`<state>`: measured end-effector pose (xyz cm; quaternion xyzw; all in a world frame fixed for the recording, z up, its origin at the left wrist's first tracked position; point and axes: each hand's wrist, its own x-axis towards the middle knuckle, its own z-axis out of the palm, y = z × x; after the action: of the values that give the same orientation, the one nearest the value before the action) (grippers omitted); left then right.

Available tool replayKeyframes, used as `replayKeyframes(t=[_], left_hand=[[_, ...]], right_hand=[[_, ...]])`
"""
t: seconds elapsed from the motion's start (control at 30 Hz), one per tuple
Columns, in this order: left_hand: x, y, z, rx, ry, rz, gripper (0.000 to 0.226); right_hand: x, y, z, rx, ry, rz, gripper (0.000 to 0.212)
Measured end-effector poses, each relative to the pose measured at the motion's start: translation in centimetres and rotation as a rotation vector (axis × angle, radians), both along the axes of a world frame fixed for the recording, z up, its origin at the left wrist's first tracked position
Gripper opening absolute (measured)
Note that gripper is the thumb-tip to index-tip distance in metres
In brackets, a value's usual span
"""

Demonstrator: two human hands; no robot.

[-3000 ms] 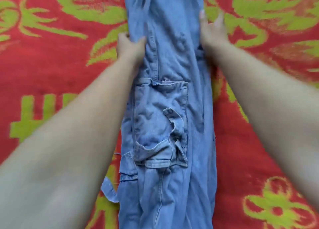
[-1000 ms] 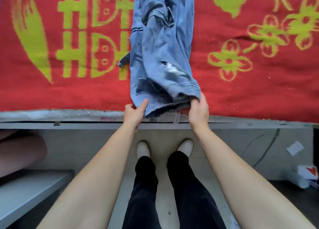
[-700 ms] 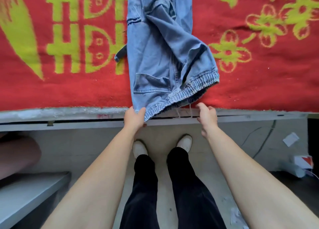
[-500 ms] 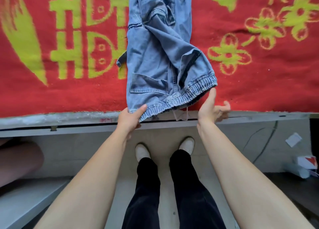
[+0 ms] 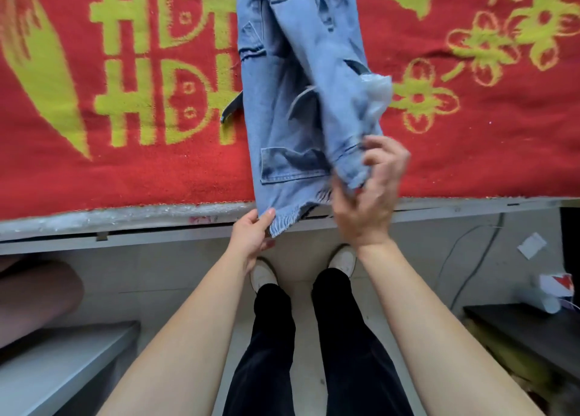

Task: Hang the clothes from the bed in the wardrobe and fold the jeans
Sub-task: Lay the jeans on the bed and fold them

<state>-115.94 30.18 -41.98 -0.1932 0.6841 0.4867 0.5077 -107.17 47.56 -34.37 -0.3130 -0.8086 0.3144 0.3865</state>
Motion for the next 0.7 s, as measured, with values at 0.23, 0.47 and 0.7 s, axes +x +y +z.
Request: replayKeyframes(t=[0.23, 0.47, 0.7], left_hand=[[-4.8, -2.4, -0.5, -0.216, -0.033, -0.031, 0.020], [-10.1, -0.2, 0.2, -0.224, 0.153, 0.056, 0.028], [-9.2, 3.3, 1.2, -0.140, 0.198, -0.182, 0.051]], right_hand=[[-1.1, -3.4, -5.5, -0.024, -1.087, 0.709, 0.038], [-1.3, -6.8, -5.9, 0.146, -0.660, 0.671, 0.043], [2.0, -5.9, -6.7, -0.104, -0.632, 0.641, 0.033]])
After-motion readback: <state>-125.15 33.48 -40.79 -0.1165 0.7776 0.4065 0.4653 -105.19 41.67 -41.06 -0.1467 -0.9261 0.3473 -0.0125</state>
